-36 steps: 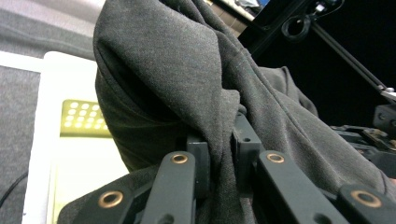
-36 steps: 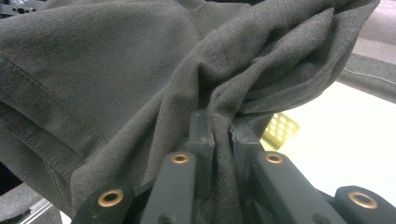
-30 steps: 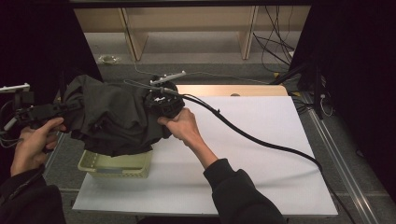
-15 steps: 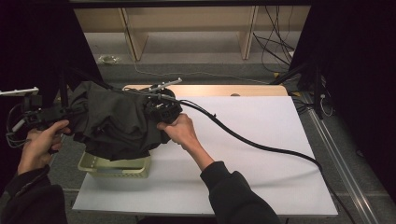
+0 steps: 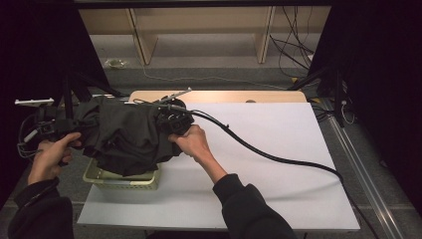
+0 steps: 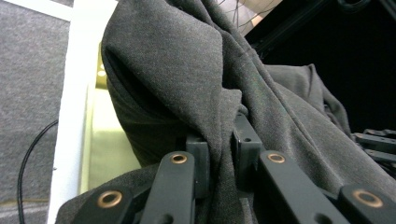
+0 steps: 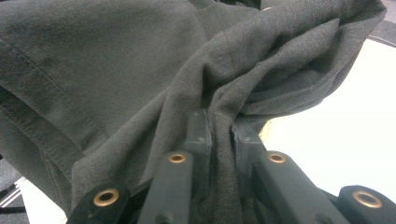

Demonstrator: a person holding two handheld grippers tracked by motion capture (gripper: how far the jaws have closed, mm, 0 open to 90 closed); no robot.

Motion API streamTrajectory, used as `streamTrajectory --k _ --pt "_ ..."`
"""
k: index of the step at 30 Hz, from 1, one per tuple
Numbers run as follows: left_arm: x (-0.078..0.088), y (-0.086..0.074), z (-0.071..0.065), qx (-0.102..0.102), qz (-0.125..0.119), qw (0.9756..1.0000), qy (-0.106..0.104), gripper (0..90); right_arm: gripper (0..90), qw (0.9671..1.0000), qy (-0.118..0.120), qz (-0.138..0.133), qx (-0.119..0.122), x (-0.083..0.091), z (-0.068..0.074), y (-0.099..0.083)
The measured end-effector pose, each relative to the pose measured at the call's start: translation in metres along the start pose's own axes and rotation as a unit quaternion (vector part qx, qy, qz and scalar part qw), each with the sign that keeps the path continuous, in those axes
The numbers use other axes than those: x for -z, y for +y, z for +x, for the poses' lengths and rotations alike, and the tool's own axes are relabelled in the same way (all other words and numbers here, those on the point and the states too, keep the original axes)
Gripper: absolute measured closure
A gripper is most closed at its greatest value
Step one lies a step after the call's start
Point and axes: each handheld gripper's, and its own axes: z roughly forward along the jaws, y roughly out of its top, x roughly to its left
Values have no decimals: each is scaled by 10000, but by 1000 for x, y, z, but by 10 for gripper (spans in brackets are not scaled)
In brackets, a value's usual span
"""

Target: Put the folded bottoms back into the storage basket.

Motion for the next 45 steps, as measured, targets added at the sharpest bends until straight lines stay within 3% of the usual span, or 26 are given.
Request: streamTrajectory --k 12,18,19,22,28,30,31,34,35,40,42,45 --pt "-18 -7 10 -41 75 9998 162 804 786 9998 -45 201 -13 -8 -3 -6" --pt "-33 -12 13 -59 283 9989 381 801 776 9995 -73 307 7 -13 -6 -9" --pt "-36 -13 15 -59 300 9981 544 801 773 9995 -63 326 -5 -14 -6 -10" --pt "-40 -15 17 7 323 9973 662 799 770 9994 -46 335 -3 -14 -6 -11" --pt "-43 -17 19 53 441 9962 744 786 774 9993 -30 382 20 -14 -6 -11" --pt "-48 -19 17 17 615 9943 871 781 775 9991 -34 416 20 -14 -6 -11" --pt "-54 -21 16 -56 770 9921 993 773 775 9991 -33 427 27 -14 -6 -12" --pt "-58 -23 17 -44 886 9905 1051 760 774 9990 -26 451 58 -14 -7 -13" --pt "-63 -25 18 -30 1001 9889 1093 755 774 9989 -25 471 40 -14 -7 -14" --pt "-63 -26 19 -1 1037 9880 1148 732 773 9989 -17 473 65 -14 -8 -15" --pt "-60 -24 17 -6 1043 9873 1196 665 771 9988 -14 478 60 -14 -8 -15" --pt "-50 -20 12 -106 1069 9842 1406 654 767 9987 -8 502 73 -14 -9 -16"
